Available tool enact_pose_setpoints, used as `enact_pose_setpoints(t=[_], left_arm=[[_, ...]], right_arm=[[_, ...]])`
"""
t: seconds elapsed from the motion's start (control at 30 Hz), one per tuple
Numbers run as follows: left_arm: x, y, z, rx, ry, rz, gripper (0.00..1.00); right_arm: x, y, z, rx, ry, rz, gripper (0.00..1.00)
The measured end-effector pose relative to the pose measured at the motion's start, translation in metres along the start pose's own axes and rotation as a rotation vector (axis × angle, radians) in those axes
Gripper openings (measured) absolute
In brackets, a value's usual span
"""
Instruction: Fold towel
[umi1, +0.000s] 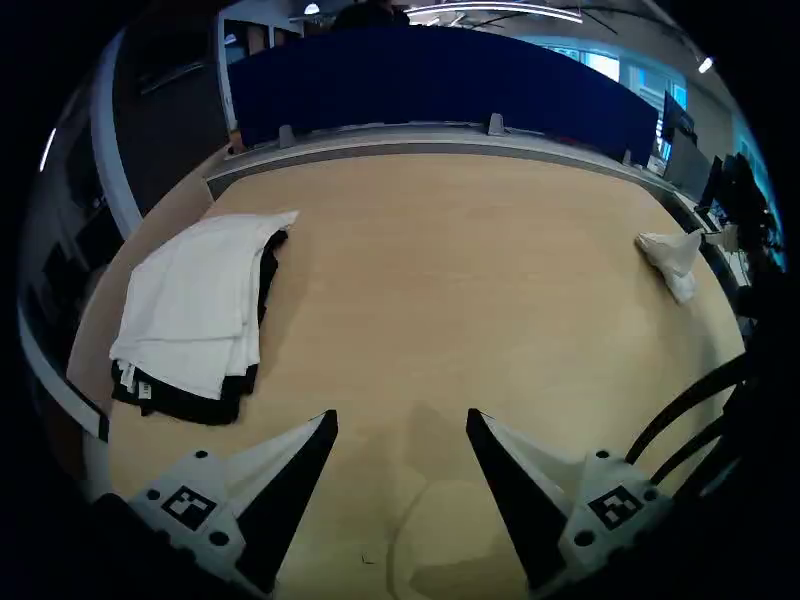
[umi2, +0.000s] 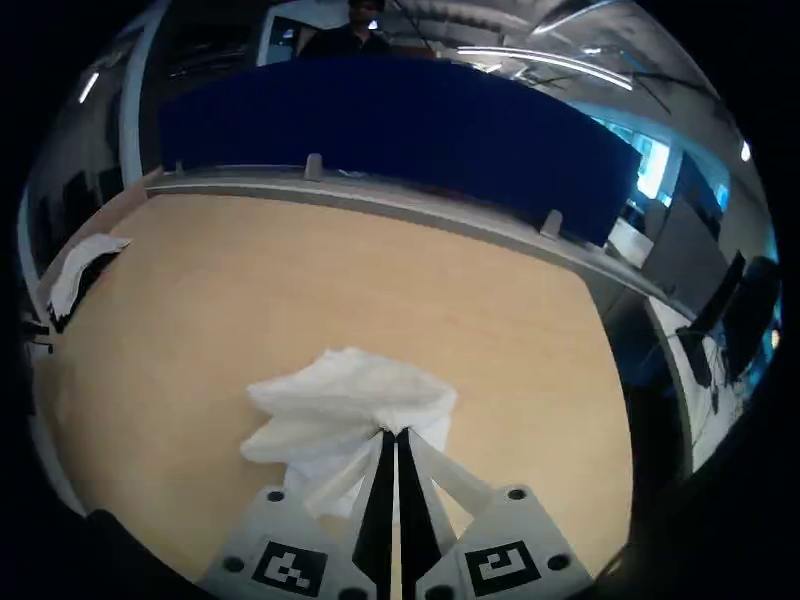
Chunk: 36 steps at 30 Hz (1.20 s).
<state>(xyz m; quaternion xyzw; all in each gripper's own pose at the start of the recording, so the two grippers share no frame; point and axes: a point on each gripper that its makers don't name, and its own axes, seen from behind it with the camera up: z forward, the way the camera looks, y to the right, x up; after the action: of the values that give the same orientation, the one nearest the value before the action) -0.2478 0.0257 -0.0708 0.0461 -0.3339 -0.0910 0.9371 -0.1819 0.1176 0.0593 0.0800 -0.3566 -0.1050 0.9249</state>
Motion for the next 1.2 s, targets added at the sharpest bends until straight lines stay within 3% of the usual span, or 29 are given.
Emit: enact_pose_setpoints(t=[0.27, 0.63, 0.97, 1.07, 1.2], left_arm=[[-0.002, 0.002, 0.000, -0.004, 0.000, 0.003, 0.96], [-0.004, 0.000, -0.004, 0.000, 0.002, -0.003, 0.96], [-0.005, -0.006, -0.005, 0.007, 0.005, -0.005, 0.96], [-0.004, -0.005, -0.006, 0.006, 0.007, -0.003, 0.96], [-0.001, -0.004, -0.007, 0.002, 0.011, -0.002, 0.96]], right_arm=[[-0.040, 0.015, 0.000, -0.039, -0.060, 0.056, 0.02], [-0.101, 0.015, 0.021, -0.078, -0.191, 0.131, 0.02], [-0.113, 0.016, 0.021, -0.095, -0.206, 0.162, 0.04], [-0.114, 0.018, 0.018, -0.109, -0.210, 0.155, 0.16], [-0.119, 0.022, 0.013, -0.138, -0.217, 0.136, 0.44]])
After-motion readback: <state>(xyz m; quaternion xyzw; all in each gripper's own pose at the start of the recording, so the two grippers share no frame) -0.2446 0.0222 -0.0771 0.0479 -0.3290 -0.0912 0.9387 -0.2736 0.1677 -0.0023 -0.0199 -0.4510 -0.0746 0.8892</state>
